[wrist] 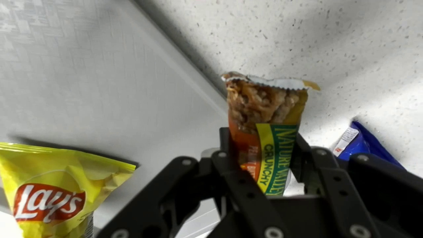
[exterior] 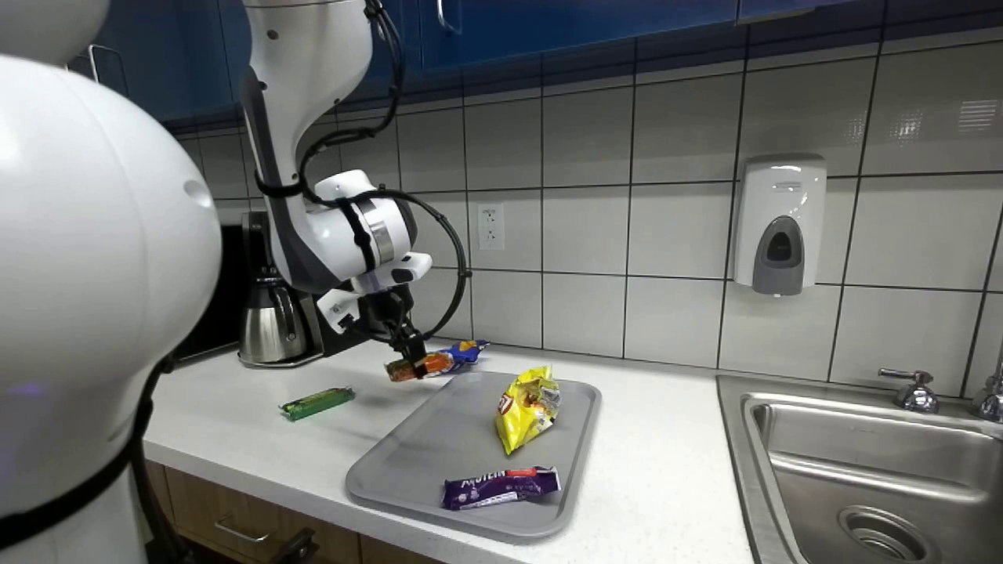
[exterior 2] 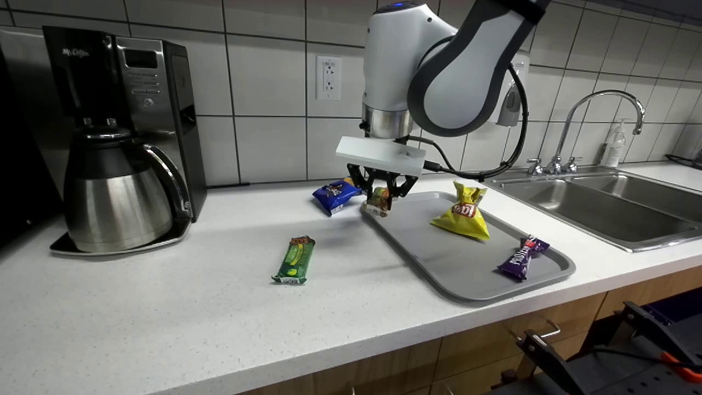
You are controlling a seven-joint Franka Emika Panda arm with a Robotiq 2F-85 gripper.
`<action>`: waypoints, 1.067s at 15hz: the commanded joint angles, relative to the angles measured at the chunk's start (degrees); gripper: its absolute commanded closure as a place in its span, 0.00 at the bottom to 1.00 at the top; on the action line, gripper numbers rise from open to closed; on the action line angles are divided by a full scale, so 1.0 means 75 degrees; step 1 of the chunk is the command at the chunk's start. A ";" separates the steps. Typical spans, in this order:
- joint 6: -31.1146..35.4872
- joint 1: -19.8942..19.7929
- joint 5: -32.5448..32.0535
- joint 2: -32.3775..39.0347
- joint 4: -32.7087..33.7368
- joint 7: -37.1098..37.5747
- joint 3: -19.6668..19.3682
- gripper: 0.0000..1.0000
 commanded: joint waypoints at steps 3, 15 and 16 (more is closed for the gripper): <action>-0.0391 0.0253 -0.0029 -0.0286 -0.0147 0.0005 0.0087 0.83; -0.1188 0.0983 0.0057 0.0074 0.0201 0.0035 0.0159 0.83; -0.1232 0.1022 0.0072 0.0124 0.0235 0.0020 0.0158 0.83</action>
